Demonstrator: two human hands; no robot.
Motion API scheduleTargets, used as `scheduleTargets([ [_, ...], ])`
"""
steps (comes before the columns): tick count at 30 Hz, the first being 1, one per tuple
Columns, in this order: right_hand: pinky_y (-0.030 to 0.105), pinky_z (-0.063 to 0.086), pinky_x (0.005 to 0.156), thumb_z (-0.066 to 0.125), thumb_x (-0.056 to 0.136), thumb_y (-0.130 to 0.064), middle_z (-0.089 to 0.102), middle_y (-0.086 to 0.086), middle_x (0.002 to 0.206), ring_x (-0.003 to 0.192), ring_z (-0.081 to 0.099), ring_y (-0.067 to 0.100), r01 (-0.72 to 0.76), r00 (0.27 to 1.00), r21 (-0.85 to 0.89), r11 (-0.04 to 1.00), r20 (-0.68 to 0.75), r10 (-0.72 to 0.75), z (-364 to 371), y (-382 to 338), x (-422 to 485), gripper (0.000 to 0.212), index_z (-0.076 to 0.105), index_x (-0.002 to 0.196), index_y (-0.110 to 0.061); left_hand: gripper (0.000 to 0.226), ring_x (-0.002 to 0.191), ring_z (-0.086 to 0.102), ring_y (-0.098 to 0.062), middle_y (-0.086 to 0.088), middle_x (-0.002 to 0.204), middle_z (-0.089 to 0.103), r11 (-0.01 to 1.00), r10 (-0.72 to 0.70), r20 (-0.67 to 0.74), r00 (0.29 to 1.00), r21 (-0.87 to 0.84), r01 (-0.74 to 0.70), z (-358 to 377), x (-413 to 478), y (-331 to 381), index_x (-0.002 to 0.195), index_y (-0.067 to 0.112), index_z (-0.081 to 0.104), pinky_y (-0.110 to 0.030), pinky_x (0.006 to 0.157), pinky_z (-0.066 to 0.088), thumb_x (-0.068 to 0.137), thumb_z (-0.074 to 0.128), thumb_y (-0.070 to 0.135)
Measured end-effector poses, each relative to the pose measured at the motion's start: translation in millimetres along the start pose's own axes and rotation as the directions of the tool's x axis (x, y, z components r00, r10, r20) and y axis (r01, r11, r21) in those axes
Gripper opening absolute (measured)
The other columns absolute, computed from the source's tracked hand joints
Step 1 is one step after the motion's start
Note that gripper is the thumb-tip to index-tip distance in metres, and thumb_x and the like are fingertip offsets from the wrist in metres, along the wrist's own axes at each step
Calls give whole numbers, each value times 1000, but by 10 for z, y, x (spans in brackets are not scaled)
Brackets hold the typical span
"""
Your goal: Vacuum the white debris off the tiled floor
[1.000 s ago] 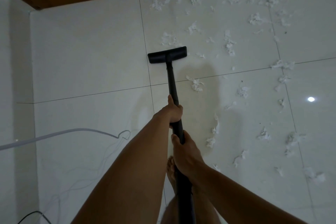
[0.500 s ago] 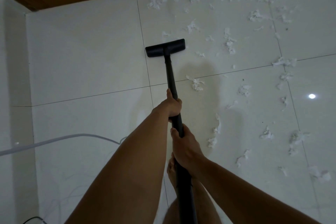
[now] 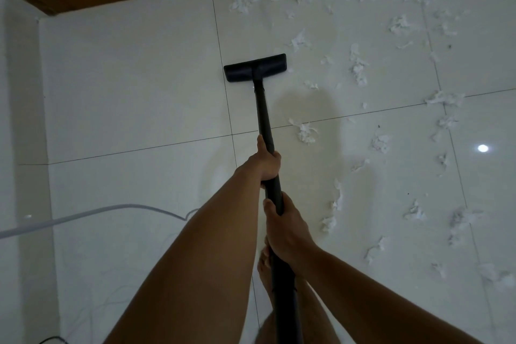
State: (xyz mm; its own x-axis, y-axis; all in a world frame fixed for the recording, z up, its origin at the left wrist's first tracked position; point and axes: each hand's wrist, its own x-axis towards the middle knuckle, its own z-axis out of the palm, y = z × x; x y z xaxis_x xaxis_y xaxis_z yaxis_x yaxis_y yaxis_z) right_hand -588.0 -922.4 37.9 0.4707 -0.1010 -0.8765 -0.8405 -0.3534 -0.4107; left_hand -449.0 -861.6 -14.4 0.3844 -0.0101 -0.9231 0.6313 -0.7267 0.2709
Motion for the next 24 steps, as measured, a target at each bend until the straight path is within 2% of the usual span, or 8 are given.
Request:
scheduleTargets([
  [6, 53, 58, 86, 24, 79, -73, 69, -3, 54, 49, 70, 18, -14, 1000, 22, 1000, 22, 13, -56, -87, 75, 45, 39, 118, -56, 73, 103, 67, -34, -20, 136, 60, 1000, 2, -25, 1000, 3, -2, -56, 98, 52, 159, 34, -24, -44, 88, 59, 110, 30, 40],
  [11, 53, 58, 84, 28, 83, -71, 68, -2, 53, 45, 69, 17, 9, 1000, 51, 999, 13, -10, -81, -229, 29, 39, 44, 114, -54, 71, 92, 62, -28, -18, 138, 59, 1000, 18, -53, 998, -7, -19, -150, 72, 95, 161, 34, -20, -37, 76, 54, 110, 30, 41],
  [17, 51, 59, 83, 25, 79, -74, 69, -2, 54, 50, 70, 20, 19, 1000, 52, 998, -9, -19, -65, -466, -242, 40, 46, 103, -50, 70, 95, 62, -27, -17, 140, 58, 1000, 21, -45, 999, 13, -21, -305, -188, 165, 162, 35, -16, -37, 76, 53, 110, 30, 42],
  [20, 51, 57, 86, 25, 80, -73, 70, -5, 61, 61, 71, 20, 22, 999, 6, 1000, -43, -22, -100, -528, -323, 39, 48, 102, -51, 70, 109, 64, -32, -17, 145, 55, 1000, 8, -25, 1000, 16, -8, -351, -317, 195, 162, 34, -16, -40, 90, 55, 110, 30, 43],
  [22, 50, 57, 88, 24, 81, -74, 72, -6, 66, 67, 72, 20, 23, 999, -17, 1000, -36, -23, -120, -541, -362, 41, 47, 108, -54, 70, 124, 60, -35, -17, 152, 49, 1000, 2, -19, 1000, 12, -1, -359, -380, 201, 162, 33, -17, -45, 107, 49, 110, 30, 42],
  [24, 50, 57, 87, 23, 81, -74, 72, -5, 70, 69, 72, 19, 29, 999, -41, 999, -32, -30, -135, -552, -385, 45, 46, 116, -57, 71, 128, 58, -36, -17, 155, 46, 1000, -8, -18, 1000, -6, 8, -372, -397, 192, 162, 32, -18, -47, 113, 44, 110, 30, 41],
])
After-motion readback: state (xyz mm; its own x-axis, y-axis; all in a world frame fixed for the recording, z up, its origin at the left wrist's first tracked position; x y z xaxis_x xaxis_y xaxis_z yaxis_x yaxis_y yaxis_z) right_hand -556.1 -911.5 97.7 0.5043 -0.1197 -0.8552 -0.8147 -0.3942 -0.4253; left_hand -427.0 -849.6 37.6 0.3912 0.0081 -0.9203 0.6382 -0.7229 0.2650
